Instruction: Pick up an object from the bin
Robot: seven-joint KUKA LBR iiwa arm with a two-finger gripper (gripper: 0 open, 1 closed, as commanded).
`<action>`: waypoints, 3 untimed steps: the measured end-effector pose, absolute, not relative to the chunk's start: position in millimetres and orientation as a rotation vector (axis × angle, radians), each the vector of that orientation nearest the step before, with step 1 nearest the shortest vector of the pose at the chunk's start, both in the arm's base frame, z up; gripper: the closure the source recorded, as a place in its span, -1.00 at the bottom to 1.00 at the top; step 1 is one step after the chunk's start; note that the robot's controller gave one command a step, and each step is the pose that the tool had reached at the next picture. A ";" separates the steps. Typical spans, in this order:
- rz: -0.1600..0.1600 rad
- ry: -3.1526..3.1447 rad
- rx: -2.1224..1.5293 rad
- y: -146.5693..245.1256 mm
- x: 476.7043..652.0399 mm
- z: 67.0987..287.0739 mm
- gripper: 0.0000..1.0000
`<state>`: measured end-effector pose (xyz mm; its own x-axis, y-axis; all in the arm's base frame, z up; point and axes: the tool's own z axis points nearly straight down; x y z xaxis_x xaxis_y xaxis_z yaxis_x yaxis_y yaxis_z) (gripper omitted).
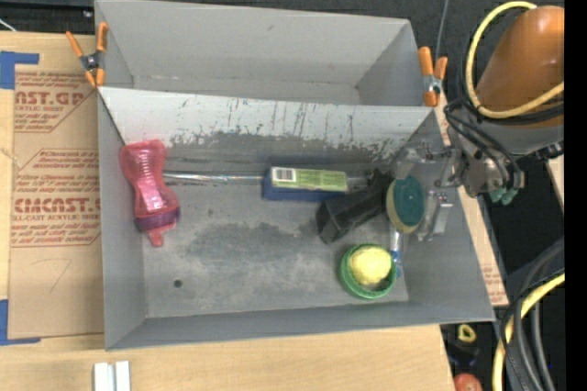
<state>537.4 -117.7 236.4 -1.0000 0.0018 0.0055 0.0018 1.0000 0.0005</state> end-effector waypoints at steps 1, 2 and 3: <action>0.001 -3.144 0.001 -116.9 538.9 241.3 -1.00; 0.001 -3.118 0.406 -114.1 498.6 121.8 -1.00; 0.004 -3.146 0.256 -86.6 585.2 160.5 -1.00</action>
Offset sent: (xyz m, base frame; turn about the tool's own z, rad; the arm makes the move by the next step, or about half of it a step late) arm -0.0569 0.0038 -0.1664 -0.3704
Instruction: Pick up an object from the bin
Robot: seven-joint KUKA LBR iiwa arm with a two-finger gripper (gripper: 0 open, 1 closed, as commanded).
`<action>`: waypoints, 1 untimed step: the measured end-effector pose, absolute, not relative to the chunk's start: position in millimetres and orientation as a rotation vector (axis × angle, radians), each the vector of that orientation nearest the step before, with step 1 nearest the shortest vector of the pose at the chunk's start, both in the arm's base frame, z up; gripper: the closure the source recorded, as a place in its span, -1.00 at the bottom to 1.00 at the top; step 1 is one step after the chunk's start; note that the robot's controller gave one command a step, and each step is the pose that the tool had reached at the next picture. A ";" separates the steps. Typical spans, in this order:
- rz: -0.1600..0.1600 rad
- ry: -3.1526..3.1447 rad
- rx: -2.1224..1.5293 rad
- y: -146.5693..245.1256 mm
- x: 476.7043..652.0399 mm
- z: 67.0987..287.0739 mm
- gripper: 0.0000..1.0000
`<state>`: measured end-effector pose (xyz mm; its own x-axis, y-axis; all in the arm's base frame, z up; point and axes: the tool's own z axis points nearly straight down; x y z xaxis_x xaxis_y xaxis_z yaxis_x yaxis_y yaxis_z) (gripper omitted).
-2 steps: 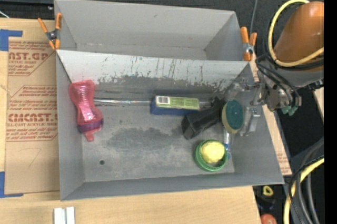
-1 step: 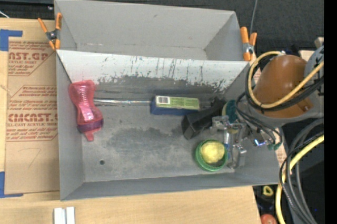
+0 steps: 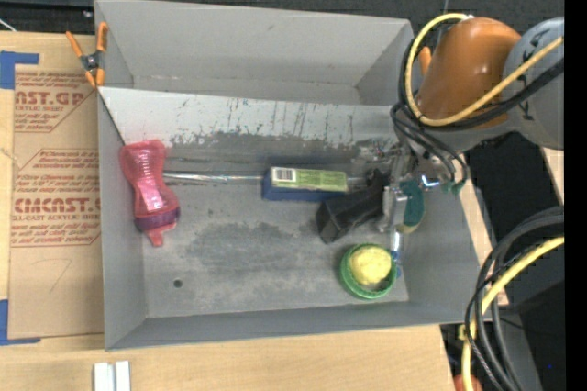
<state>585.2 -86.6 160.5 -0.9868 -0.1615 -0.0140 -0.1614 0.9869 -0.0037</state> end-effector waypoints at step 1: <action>0.005 3.101 -0.564 -100.0 484.7 102.7 -1.00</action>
Offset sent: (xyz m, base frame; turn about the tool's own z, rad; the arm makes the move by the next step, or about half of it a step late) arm 0.0025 -0.0167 -0.0905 -0.3103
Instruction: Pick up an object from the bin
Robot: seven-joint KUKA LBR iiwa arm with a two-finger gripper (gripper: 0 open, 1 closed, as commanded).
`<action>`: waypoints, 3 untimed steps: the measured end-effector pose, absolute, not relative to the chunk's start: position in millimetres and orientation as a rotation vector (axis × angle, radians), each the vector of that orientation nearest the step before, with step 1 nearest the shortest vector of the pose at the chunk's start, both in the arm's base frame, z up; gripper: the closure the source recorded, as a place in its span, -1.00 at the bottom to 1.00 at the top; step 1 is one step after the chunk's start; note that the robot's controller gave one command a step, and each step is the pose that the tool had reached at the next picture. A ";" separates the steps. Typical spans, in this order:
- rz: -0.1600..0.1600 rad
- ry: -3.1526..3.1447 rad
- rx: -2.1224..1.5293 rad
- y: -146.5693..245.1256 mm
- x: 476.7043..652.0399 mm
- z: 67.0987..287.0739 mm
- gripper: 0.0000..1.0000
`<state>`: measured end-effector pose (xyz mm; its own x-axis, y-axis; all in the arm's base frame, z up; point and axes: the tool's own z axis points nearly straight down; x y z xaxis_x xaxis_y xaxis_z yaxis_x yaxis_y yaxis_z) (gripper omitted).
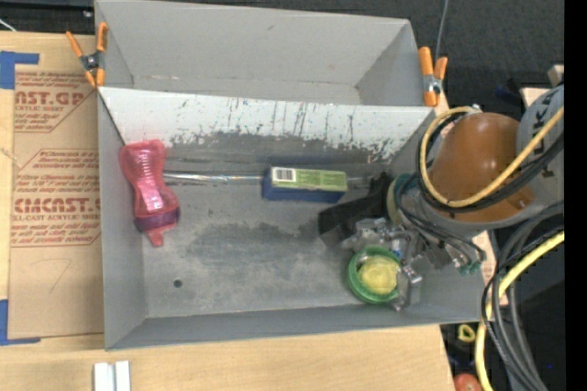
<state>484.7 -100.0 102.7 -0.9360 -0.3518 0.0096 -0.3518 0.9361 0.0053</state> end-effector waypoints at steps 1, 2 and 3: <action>-0.020 -3.012 0.736 -101.4 579.1 74.8 -1.00; 0.007 -3.143 0.313 -110.2 494.8 75.0 1.00; 0.008 -3.143 0.313 -110.1 494.9 75.1 1.00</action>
Offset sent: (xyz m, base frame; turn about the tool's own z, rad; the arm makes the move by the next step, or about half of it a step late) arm 0.0028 -0.0107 -0.0327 0.1607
